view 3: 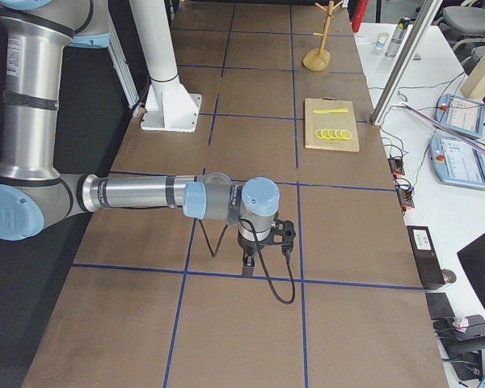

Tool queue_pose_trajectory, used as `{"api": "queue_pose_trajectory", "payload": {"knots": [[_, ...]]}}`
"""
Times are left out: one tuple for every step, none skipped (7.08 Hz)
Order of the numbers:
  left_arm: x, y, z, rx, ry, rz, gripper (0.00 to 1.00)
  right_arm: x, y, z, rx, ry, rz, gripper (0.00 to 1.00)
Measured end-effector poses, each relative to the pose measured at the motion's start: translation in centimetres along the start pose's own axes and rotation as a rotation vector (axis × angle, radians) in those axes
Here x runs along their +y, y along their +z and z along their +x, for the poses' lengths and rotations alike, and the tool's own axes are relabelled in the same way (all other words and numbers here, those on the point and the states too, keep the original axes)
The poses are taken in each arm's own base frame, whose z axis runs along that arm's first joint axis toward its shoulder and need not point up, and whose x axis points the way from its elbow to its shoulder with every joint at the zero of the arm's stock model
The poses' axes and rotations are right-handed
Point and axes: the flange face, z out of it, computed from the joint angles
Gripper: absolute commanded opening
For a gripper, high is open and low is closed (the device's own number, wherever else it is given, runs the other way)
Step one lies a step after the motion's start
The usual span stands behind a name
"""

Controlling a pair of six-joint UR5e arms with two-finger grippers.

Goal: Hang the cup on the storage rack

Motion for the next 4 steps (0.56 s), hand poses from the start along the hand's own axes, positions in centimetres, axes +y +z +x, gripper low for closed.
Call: {"api": "queue_pose_trajectory", "payload": {"knots": [[-0.06,-0.07,0.17,-0.002,0.004,0.001,1.0,-0.04,0.06,0.1,0.004,-0.011,0.009,1.0],[-0.07,-0.2,0.48,-0.005,0.011,0.004,1.0,-0.05,0.19,0.18,0.004,-0.012,0.011,1.0],[0.04,-0.26,0.72,-0.007,0.016,0.005,1.0,-0.03,0.24,0.19,0.002,-0.011,0.011,1.0],[0.21,-0.24,0.78,-0.007,0.017,0.004,1.0,-0.02,0.28,0.2,0.0,-0.01,0.011,1.0]]}}
